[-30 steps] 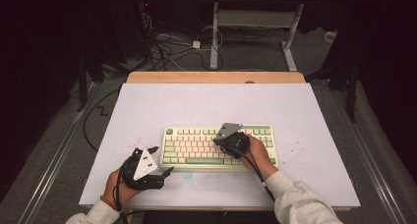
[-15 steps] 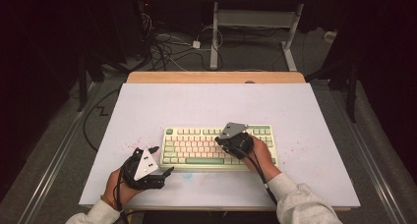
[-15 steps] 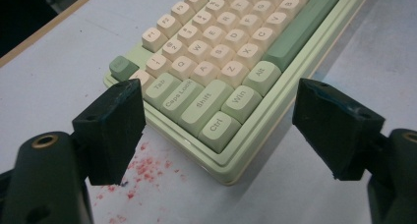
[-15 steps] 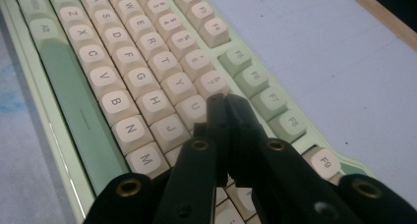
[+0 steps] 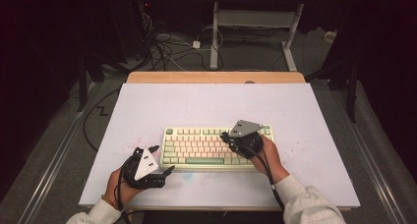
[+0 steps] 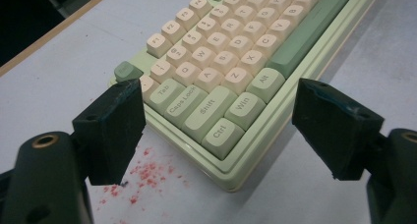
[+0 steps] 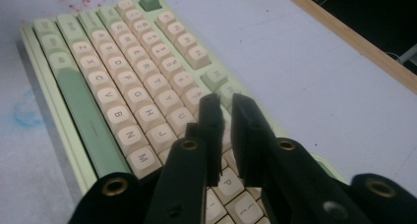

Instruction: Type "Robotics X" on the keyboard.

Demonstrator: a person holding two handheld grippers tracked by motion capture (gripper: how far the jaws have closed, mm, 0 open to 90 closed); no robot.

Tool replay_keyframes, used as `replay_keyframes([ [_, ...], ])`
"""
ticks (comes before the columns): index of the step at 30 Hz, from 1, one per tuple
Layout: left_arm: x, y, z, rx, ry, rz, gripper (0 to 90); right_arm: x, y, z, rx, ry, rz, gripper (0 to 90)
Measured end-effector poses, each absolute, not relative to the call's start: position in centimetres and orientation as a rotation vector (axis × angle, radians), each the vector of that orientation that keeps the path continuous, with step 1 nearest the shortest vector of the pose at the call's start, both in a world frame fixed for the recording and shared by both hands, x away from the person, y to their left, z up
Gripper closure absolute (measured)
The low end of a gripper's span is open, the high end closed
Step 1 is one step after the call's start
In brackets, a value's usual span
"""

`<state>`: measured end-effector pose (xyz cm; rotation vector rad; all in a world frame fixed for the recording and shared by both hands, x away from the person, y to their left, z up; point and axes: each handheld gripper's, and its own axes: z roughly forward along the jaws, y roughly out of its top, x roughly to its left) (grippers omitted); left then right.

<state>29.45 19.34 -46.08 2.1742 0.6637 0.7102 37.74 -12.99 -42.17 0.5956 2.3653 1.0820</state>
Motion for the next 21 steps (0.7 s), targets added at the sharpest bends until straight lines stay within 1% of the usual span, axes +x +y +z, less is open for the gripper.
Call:
replay_keyframes([
  [2,29.5,19.3,-46.1,2.176,0.663,0.708,19.6,37.5,-13.1,-42.0,0.585,2.36,1.089,78.1],
  [4,29.5,19.3,-46.1,2.181,0.657,0.713,19.6,37.2,-13.2,-41.8,0.572,2.353,1.092,71.7],
  [6,29.5,19.3,-46.1,2.182,0.656,0.715,19.6,37.0,-13.4,-41.8,0.57,2.351,1.098,70.5],
  [10,29.4,19.3,-46.1,2.183,0.659,0.711,19.6,36.6,-13.9,-41.6,0.571,2.33,1.106,57.5],
  [11,29.4,19.3,-46.1,2.186,0.658,0.712,19.6,36.5,-14.1,-41.6,0.566,2.322,1.108,51.1],
  [12,29.4,19.3,-46.1,2.187,0.657,0.713,19.6,36.4,-14.2,-41.7,0.57,2.311,1.104,46.7],
  [13,29.4,19.3,-46.0,2.187,0.657,0.711,19.6,36.3,-14.3,-41.7,0.565,2.309,1.108,45.5],
  [16,29.4,19.3,-46.1,2.185,0.66,0.709,19.6,36.0,-14.7,-41.7,0.557,2.286,1.127,36.2],
  [18,29.4,19.2,-46.1,2.188,0.659,0.713,19.5,36.0,-14.9,-41.7,0.561,2.279,1.132,32.2],
  [21,29.4,19.2,-46.1,2.187,0.655,0.714,19.3,35.7,-15.3,-41.6,0.56,2.26,1.147,29.3],
])
